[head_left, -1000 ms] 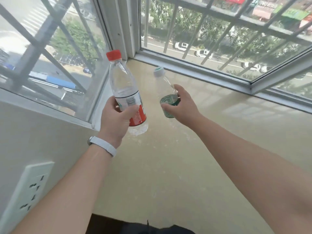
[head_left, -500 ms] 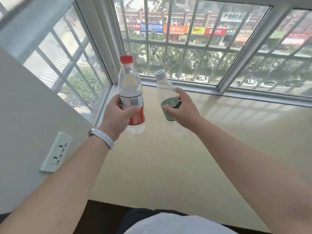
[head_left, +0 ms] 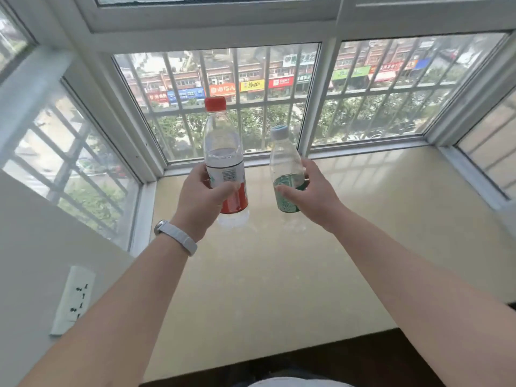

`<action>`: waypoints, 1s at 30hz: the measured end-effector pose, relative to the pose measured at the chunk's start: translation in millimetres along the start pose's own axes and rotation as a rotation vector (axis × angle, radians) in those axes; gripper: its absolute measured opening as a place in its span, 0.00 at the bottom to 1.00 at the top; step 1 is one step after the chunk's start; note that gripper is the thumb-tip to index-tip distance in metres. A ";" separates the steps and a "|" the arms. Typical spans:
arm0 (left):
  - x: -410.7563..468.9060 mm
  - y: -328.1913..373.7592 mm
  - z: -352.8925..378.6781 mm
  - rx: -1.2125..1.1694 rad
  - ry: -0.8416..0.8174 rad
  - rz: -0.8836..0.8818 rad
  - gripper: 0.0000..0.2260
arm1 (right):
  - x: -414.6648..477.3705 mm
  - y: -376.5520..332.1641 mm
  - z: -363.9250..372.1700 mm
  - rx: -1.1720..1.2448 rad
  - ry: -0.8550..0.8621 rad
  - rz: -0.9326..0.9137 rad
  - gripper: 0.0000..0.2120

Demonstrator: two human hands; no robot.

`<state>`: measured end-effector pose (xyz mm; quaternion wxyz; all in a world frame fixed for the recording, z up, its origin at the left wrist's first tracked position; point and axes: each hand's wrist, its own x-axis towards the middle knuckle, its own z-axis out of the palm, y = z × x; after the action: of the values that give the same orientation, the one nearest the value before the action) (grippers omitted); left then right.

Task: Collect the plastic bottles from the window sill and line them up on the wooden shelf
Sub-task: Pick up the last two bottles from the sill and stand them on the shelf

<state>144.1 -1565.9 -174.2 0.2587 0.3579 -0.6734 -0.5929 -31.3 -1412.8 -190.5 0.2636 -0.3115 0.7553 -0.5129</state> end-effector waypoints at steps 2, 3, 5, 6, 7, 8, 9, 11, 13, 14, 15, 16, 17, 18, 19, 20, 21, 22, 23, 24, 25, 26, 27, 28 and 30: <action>-0.5 5.3 3.9 0.002 -0.070 0.011 0.21 | -15.4 -2.1 -3.4 0.024 0.067 0.024 0.23; -0.7 8.5 5.7 0.002 -0.106 0.019 0.21 | -23.4 -4.5 -5.3 0.033 0.099 0.038 0.25; -3.5 13.6 10.2 -0.004 -0.164 0.041 0.21 | -39.3 -9.2 -9.7 0.046 0.149 0.062 0.26; -5.5 15.1 13.4 -0.013 -0.185 0.045 0.20 | -46.9 -10.5 -12.9 0.053 0.171 0.069 0.25; -7.7 16.4 17.4 -0.023 -0.204 0.049 0.18 | -54.7 -11.5 -16.4 0.061 0.198 0.072 0.25; -10.9 18.5 21.9 -0.029 -0.226 0.052 0.15 | -62.5 -12.2 -20.2 0.068 0.230 0.076 0.25; -13.5 19.6 26.8 -0.031 -0.257 0.060 0.14 | -71.0 -12.2 -25.0 0.072 0.264 0.084 0.26; -19.3 22.0 39.8 -0.043 -0.319 0.067 0.13 | -89.2 -7.5 -37.1 0.064 0.331 0.101 0.31; -26.0 25.3 54.3 -0.055 -0.379 0.057 0.15 | -110.6 -1.3 -51.1 0.046 0.393 0.126 0.32; -29.3 27.7 63.4 -0.067 -0.413 0.052 0.16 | -122.0 2.1 -58.5 0.042 0.428 0.136 0.32; -32.3 29.1 73.3 -0.073 -0.446 0.051 0.17 | -133.4 6.0 -66.2 0.039 0.460 0.147 0.31; -36.8 31.0 83.7 -0.072 -0.476 0.052 0.17 | -144.5 11.1 -74.3 0.037 0.488 0.166 0.32; -41.7 33.1 94.8 -0.062 -0.504 0.062 0.17 | -154.5 16.4 -83.0 0.034 0.512 0.189 0.32; -46.0 36.4 106.2 -0.055 -0.528 0.070 0.16 | -162.8 22.0 -92.7 0.034 0.538 0.210 0.32; -48.7 39.4 118.6 -0.046 -0.553 0.079 0.15 | -169.5 27.3 -103.7 0.035 0.568 0.229 0.32; -50.8 42.8 131.4 -0.039 -0.577 0.085 0.14 | -174.7 32.3 -115.2 0.033 0.598 0.243 0.32; -51.7 45.5 145.2 -0.022 -0.602 0.096 0.15 | -179.8 36.9 -126.7 0.031 0.624 0.255 0.32; -53.1 47.4 160.3 -0.006 -0.627 0.107 0.17 | -184.9 41.9 -138.4 0.032 0.641 0.262 0.32; -55.3 48.7 176.6 0.011 -0.651 0.111 0.19 | -190.9 47.0 -150.5 0.036 0.652 0.267 0.32; -59.8 50.6 193.5 0.020 -0.673 0.106 0.20 | -197.8 53.2 -162.3 0.040 0.661 0.274 0.32; -64.6 52.7 211.1 0.029 -0.692 0.100 0.20 | -205.4 58.3 -174.5 0.043 0.675 0.284 0.33; -70.5 57.0 230.2 0.033 -0.708 0.098 0.19 | -213.0 62.6 -188.4 0.041 0.694 0.293 0.34; -76.2 62.2 250.3 0.040 -0.729 0.102 0.18 | -220.8 66.6 -204.0 0.039 0.720 0.301 0.35; -81.6 67.5 271.2 0.050 -0.751 0.109 0.19 | -229.0 71.6 -220.6 0.038 0.748 0.310 0.36; -94.8 79.2 313.3 0.077 -0.805 0.137 0.20 | -246.8 81.1 -253.4 0.054 0.793 0.319 0.34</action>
<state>-54.1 -1295.8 -140.2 -0.0003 0.0611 -0.7647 -0.6414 -64.8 -1052.6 -162.4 0.0369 0.0375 0.8231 -0.5655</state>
